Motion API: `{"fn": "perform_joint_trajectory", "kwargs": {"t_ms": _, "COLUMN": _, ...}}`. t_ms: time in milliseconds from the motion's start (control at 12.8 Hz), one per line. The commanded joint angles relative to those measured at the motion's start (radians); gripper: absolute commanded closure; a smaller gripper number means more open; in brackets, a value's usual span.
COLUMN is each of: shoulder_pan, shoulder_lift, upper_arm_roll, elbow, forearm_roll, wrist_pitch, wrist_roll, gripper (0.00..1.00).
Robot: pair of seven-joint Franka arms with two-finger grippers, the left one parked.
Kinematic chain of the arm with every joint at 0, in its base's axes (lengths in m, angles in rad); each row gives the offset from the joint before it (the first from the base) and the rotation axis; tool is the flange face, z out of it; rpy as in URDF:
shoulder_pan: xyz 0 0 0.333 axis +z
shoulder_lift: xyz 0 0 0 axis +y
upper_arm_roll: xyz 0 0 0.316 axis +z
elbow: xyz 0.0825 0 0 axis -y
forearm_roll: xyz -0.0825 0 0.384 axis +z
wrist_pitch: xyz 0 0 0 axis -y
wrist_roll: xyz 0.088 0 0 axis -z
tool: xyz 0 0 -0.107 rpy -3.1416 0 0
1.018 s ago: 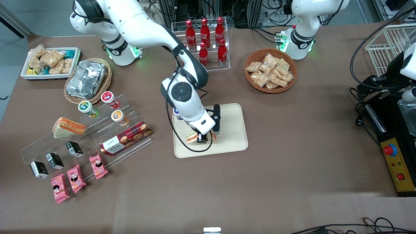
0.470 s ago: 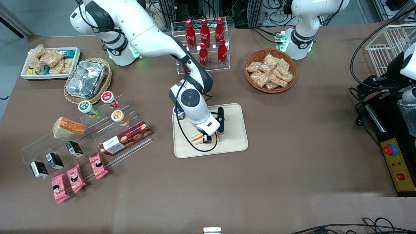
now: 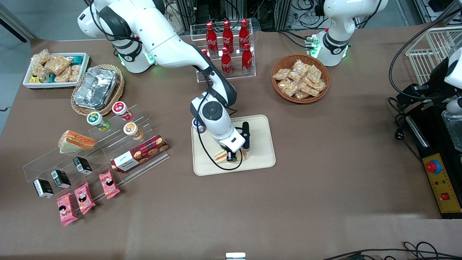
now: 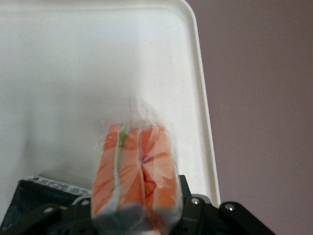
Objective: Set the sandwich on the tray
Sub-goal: 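Lower the sandwich onto the tray and open the right gripper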
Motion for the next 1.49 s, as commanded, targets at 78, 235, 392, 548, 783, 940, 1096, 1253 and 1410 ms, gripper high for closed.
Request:
{"fn": "perform_joint_trajectory", "kwargs": {"t_ms": 78, "shoulder_pan": -0.001, "shoulder_lift": 0.034, "upper_arm_roll": 0.002, "elbow": 0.036, "forearm_roll": -0.006, "wrist_pitch": 0.046, "wrist_roll": 0.006, "gripper": 0.01}}
{"fn": "perform_joint_trajectory", "kwargs": {"t_ms": 235, "shoulder_pan": 0.002, "shoulder_lift": 0.025, "upper_arm_roll": 0.002, "elbow": 0.036, "forearm_roll": -0.003, "wrist_pitch": 0.044, "wrist_roll": 0.008, "gripper": 0.01}}
{"fn": "perform_joint_trajectory", "kwargs": {"t_ms": 392, "shoulder_pan": 0.003, "shoulder_lift": -0.006, "upper_arm_roll": 0.002, "elbow": 0.036, "forearm_roll": -0.005, "wrist_pitch": 0.04, "wrist_roll": 0.005, "gripper": 0.01}}
{"fn": "perform_joint_trajectory", "kwargs": {"t_ms": 548, "shoulder_pan": -0.007, "shoulder_lift": -0.046, "upper_arm_roll": 0.005, "elbow": 0.034, "forearm_roll": -0.005, "wrist_pitch": 0.033, "wrist_roll": -0.027, "gripper": 0.01}}
{"fn": "perform_joint_trajectory", "kwargs": {"t_ms": 783, "shoulder_pan": -0.021, "shoulder_lift": -0.147, "upper_arm_roll": -0.001, "elbow": 0.021, "forearm_roll": -0.003, "wrist_pitch": -0.031, "wrist_roll": -0.044, "gripper": 0.01}}
{"fn": "perform_joint_trajectory", "kwargs": {"t_ms": 940, "shoulder_pan": -0.056, "shoulder_lift": -0.219, "upper_arm_roll": -0.01, "elbow": 0.019, "forearm_roll": -0.003, "wrist_pitch": -0.083, "wrist_roll": -0.04, "gripper": 0.01}}
{"fn": "perform_joint_trajectory", "kwargs": {"t_ms": 1096, "shoulder_pan": -0.115, "shoulder_lift": -0.274, "upper_arm_roll": -0.012, "elbow": 0.019, "forearm_roll": -0.003, "wrist_pitch": -0.1, "wrist_roll": -0.038, "gripper": 0.01}}
{"fn": "perform_joint_trajectory", "kwargs": {"t_ms": 1253, "shoulder_pan": -0.187, "shoulder_lift": -0.311, "upper_arm_roll": -0.01, "elbow": 0.021, "forearm_roll": 0.0, "wrist_pitch": -0.105, "wrist_roll": -0.026, "gripper": 0.01}}
{"fn": "perform_joint_trajectory", "kwargs": {"t_ms": 1410, "shoulder_pan": -0.259, "shoulder_lift": -0.351, "upper_arm_roll": -0.01, "elbow": 0.022, "forearm_roll": 0.001, "wrist_pitch": -0.17, "wrist_roll": 0.052, "gripper": 0.01}}
